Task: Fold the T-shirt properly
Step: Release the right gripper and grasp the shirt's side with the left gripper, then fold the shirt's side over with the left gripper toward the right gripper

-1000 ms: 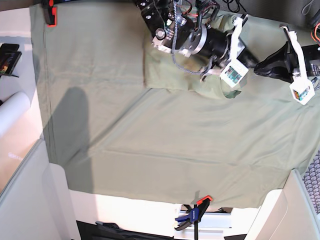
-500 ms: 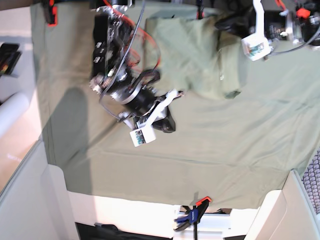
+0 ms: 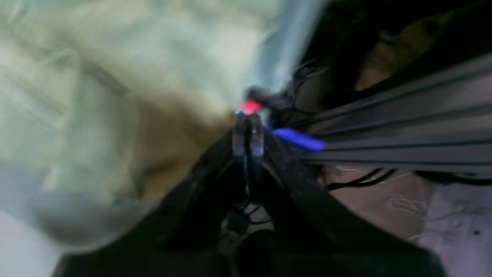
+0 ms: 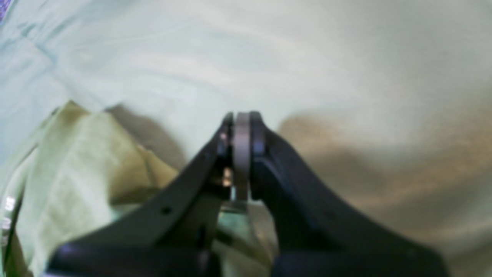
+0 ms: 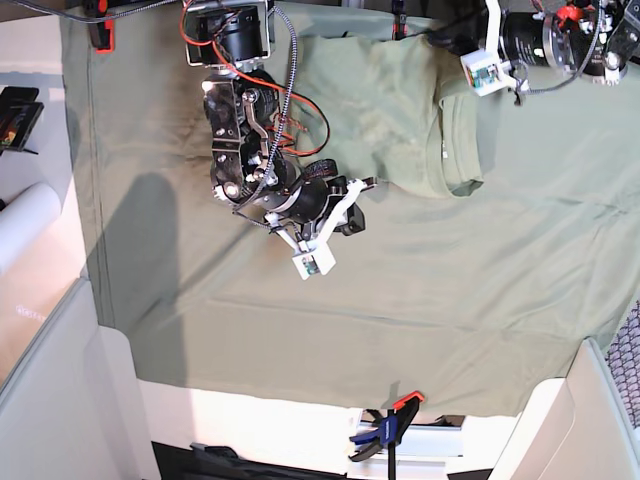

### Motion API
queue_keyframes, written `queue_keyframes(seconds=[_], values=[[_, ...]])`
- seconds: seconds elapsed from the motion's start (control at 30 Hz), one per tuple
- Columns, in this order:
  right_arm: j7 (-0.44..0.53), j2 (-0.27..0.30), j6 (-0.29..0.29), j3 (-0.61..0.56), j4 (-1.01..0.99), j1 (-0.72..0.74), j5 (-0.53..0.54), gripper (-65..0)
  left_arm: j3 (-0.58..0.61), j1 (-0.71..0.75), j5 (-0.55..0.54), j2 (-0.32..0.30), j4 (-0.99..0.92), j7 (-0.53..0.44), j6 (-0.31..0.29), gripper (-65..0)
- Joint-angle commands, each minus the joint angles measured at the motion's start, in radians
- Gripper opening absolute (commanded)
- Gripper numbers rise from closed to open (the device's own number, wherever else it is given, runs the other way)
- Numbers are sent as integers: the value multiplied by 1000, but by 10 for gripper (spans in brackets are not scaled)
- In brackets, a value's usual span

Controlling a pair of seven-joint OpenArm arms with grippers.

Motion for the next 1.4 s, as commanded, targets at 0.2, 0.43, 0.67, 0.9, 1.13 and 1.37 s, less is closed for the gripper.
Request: queue_keyframes(seconds=[0.2,0.43,0.67,0.9,1.13,1.37], values=[[14,-8,4,-2,16,16,18,-650,12,-37,18,-11,-93,-38,-7,-650],[10,-8,4,-2,16,15,18,-650,102,-37,101,-11,-112,-79,-7,-650],[-36,-8,4,-2,16,16,18,-650,153,-69,243,-11,-124,-153,-7,-650],[-90,24,5,-2,16,15,84,-650,153,-169,280,-8,-211,-186,-7,-650],[-111,61,5,-2,16,13,131,-650,153,-253,317,-8,-314,-242,-7,-650],[-117,78,5,-2,16,14,150,-650,208,-373,363,-9,-445,-284,-7,-650]])
